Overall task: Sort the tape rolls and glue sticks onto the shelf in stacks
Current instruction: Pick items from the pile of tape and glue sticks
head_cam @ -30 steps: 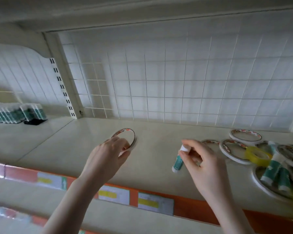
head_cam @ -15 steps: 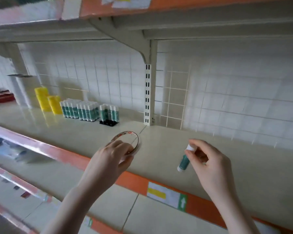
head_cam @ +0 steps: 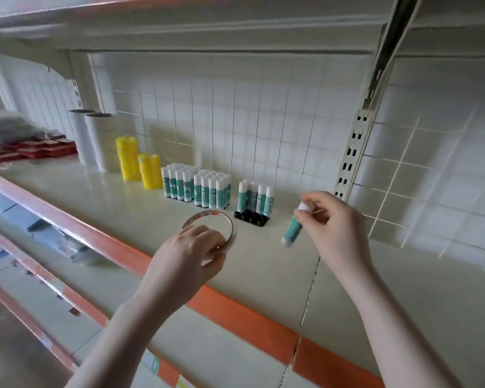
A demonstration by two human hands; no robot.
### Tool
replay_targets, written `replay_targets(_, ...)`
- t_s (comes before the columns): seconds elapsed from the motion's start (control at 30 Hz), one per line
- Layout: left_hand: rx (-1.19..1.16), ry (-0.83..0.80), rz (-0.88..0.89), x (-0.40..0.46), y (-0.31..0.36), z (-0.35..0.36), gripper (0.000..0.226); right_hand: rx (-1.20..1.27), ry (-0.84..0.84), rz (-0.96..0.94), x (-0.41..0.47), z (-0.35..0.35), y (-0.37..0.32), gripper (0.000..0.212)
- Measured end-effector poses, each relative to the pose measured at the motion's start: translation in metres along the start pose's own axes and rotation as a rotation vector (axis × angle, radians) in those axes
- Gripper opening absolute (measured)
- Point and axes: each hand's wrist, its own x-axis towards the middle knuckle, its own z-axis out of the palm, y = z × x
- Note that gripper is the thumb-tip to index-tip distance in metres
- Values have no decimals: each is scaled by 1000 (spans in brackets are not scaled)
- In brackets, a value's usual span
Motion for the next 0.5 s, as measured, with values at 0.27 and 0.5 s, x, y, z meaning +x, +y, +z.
replay_targets(0.27,47,-9,-44,32,-63,18,21,-92,-114,49,77,74,15,12)
replay_targets(0.5,43,-22,-53,45,-98,32,16,-191,-207,89,99,124,36,15)
